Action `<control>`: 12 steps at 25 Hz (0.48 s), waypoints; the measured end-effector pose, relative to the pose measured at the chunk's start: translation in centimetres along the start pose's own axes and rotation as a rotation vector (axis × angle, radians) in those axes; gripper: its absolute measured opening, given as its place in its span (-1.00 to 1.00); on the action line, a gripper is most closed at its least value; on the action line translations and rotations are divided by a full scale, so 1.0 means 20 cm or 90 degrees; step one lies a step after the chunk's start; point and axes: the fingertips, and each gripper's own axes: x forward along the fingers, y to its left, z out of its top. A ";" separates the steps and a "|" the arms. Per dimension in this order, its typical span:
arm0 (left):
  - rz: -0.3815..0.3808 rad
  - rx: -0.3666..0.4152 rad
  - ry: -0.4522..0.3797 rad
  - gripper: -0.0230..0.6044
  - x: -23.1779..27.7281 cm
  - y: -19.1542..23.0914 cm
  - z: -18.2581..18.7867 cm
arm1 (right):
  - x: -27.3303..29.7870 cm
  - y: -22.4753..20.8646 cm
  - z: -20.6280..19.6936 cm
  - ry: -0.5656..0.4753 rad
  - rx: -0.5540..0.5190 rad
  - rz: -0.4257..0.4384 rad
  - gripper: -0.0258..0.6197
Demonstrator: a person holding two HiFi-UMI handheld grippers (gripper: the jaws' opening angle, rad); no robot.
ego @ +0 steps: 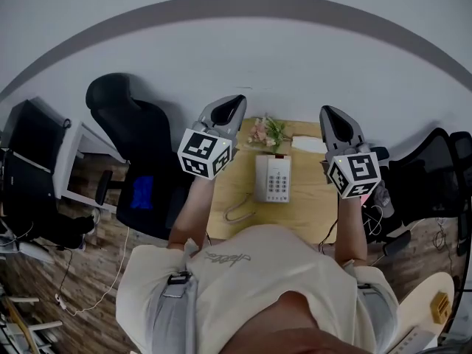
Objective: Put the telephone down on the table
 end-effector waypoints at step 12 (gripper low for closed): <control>-0.012 -0.052 0.015 -0.86 -0.10 -0.03 -0.09 | -0.06 0.11 -0.07 0.026 0.027 0.027 -0.92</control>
